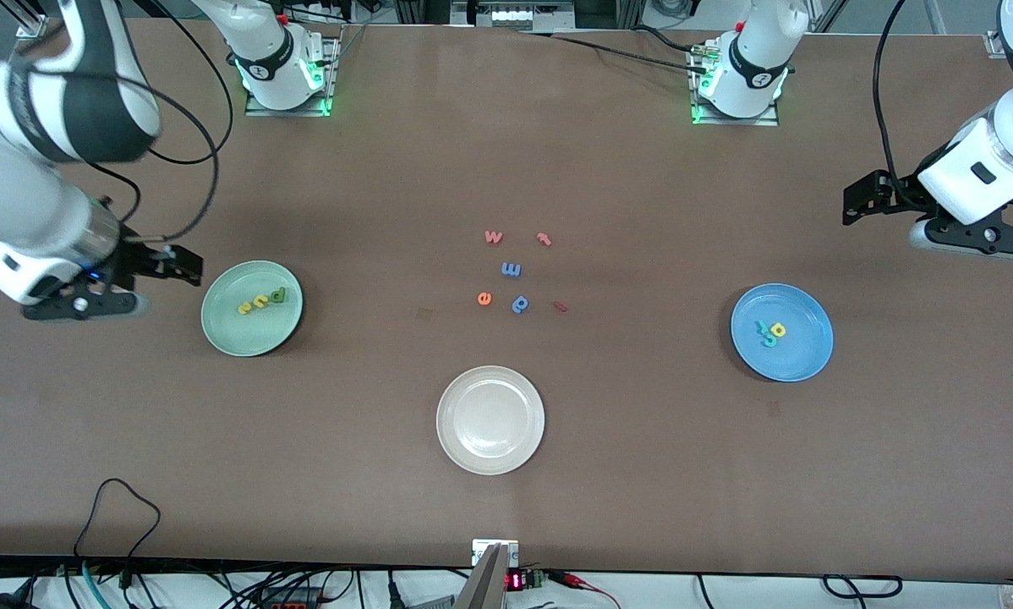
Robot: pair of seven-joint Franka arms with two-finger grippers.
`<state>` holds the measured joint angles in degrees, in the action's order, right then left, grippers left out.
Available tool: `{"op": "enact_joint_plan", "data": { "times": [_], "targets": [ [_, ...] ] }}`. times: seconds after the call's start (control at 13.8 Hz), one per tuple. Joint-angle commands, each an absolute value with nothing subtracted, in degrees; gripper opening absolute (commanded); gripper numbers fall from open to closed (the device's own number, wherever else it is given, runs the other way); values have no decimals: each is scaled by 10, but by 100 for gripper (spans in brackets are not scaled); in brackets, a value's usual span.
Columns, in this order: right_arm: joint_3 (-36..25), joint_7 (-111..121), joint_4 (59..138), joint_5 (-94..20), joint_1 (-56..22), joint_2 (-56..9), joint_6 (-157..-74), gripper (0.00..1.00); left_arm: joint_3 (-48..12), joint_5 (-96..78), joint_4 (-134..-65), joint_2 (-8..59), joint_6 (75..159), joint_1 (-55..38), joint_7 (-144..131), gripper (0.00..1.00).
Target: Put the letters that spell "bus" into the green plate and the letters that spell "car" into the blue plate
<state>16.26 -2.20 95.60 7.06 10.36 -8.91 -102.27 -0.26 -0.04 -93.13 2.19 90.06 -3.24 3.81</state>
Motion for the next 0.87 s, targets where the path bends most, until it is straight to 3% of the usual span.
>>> {"op": "enact_joint_plan", "data": {
  "times": [0.0,0.36,0.8],
  "targets": [
    [91,-12,899,61,42,-62,-944,100,-4,11,-940,11,900,-32,42,100],
    [-22,-9,888,52,-61,-12,-901,100,-5,11,-940,10,903,-34,42,100],
    [-29,-7,892,37,-62,-12,-898,100,-14,11,-944,6,911,-34,40,100]
  ]
}}
